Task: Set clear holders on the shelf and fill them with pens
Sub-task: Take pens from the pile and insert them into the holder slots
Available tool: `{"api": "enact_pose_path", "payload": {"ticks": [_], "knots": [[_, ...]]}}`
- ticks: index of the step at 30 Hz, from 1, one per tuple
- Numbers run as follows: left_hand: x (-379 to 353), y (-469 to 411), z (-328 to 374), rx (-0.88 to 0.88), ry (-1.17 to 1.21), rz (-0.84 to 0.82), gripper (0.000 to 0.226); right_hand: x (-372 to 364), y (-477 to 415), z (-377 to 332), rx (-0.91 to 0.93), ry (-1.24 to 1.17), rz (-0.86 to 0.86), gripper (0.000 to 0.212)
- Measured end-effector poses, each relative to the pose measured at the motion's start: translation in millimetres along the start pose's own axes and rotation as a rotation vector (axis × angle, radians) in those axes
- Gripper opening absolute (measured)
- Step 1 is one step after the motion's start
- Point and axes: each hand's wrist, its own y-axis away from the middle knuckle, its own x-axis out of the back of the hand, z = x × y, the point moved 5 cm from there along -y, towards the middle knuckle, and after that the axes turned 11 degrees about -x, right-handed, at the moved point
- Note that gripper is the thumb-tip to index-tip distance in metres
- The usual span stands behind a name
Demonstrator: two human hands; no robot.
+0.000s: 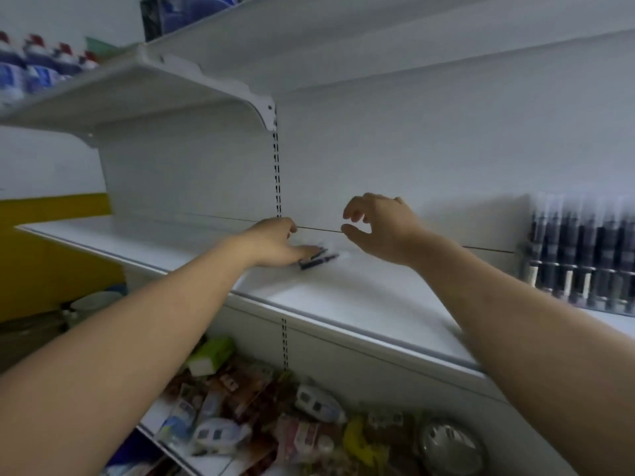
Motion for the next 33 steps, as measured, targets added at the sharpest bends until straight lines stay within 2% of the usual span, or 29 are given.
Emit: {"api": "enact_pose_path", "payload": {"ticks": [3, 5, 10, 16, 21, 25, 28, 31, 33], "knots": [[-13.5, -12.7, -0.8, 0.08, -0.024, -0.135, 0.116, -12.7, -0.4, 14.8, -0.053, 0.001, -0.076, 0.031], [-18.9, -21.2, -0.6, 0.117, -0.088, -0.193, 0.117, -10.0, -0.7, 18.4, -0.067, -0.056, -0.059, 0.028], [-26.7, -35.8, -2.1, 0.136, -0.14, -0.238, 0.098, -9.2, 1.9, 22.1, -0.056, -0.096, -0.034, 0.023], [-25.9, -48.3, -4.1, 0.154, -0.061, -0.225, 0.061, -8.3, 2.8, 25.1, -0.05, -0.12, -0.025, 0.018], [-26.5, -45.9, 18.2, 0.126, -0.05, -0.299, 0.033, -6.8, 3.9, 26.8, -0.046, -0.137, -0.036, 0.01], [-30.8, -37.8, 45.9, 0.046, -0.255, -0.372, 0.029, -6.9, 5.2, 25.6, -0.062, -0.149, -0.059, 0.01], [-35.0, -32.4, 54.6, 0.003, -0.326, -0.353, 0.046, -6.2, 6.8, 23.7, -0.076, -0.147, -0.083, 0.011], [-34.4, -30.1, 43.2, -0.049, -0.31, -0.312, 0.036, 0.5, 7.3, 23.5, -0.109, -0.12, -0.101, 0.014], [-29.7, -29.0, 34.6, -0.061, -0.203, -0.252, 0.037, 11.2, 7.5, 22.0, -0.128, -0.085, -0.115, 0.017]]}}
